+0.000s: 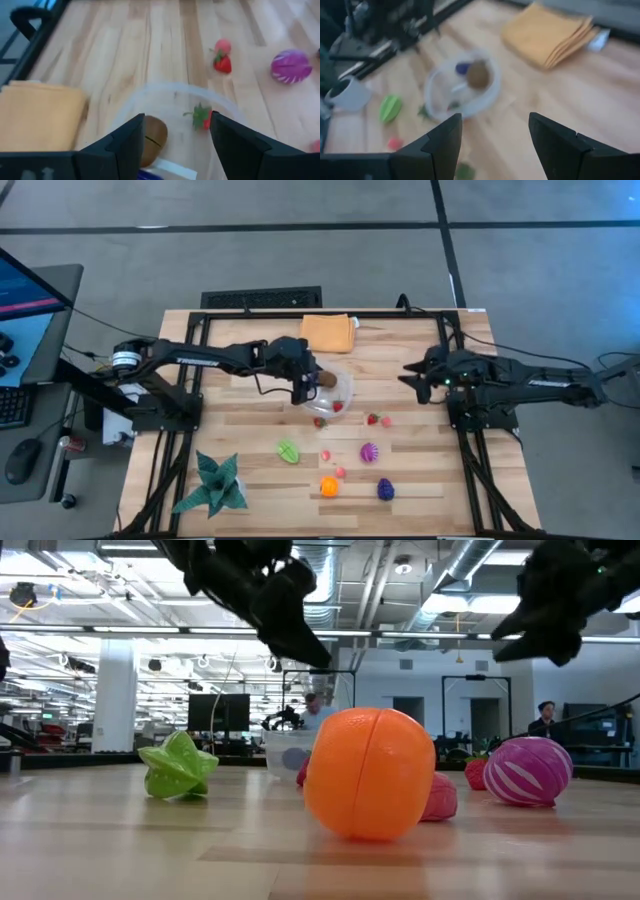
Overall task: Pick and placing Produce into tupperware
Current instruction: Put the top pink peach into the transparent container
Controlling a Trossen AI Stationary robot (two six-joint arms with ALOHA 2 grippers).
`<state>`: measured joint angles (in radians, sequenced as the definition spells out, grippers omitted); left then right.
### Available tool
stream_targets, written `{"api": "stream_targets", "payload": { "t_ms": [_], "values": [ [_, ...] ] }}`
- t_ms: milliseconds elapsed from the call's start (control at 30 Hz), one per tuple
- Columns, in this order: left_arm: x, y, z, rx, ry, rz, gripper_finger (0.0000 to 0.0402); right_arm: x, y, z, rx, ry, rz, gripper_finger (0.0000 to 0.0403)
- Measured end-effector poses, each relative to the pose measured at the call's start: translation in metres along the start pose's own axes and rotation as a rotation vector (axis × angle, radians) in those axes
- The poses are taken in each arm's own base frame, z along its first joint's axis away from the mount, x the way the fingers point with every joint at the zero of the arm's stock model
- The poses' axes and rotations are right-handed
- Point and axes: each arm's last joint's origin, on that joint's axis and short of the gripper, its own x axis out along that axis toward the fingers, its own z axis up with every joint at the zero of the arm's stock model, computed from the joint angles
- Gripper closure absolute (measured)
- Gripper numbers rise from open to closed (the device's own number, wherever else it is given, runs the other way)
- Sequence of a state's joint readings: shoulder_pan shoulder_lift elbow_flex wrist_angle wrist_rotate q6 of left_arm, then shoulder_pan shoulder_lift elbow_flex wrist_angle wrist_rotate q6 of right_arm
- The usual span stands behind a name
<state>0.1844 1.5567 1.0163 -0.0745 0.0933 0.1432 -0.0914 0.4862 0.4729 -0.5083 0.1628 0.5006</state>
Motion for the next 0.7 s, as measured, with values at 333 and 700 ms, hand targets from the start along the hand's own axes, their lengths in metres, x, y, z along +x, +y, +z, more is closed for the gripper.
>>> {"api": "stream_targets", "payload": {
  "t_ms": [333, 700],
  "values": [
    [-0.035, -0.001, 0.004, -0.037, 0.06, -0.004, 0.0189, 0.013, 0.006, -0.034, 0.011, 0.171, 0.102, 0.0147],
    [-0.065, -0.004, 0.003, -0.091, 0.103, -0.01, 0.0189, 0.007, 0.013, -0.051, -0.075, 0.128, -0.029, 0.0147]
  ]
}}
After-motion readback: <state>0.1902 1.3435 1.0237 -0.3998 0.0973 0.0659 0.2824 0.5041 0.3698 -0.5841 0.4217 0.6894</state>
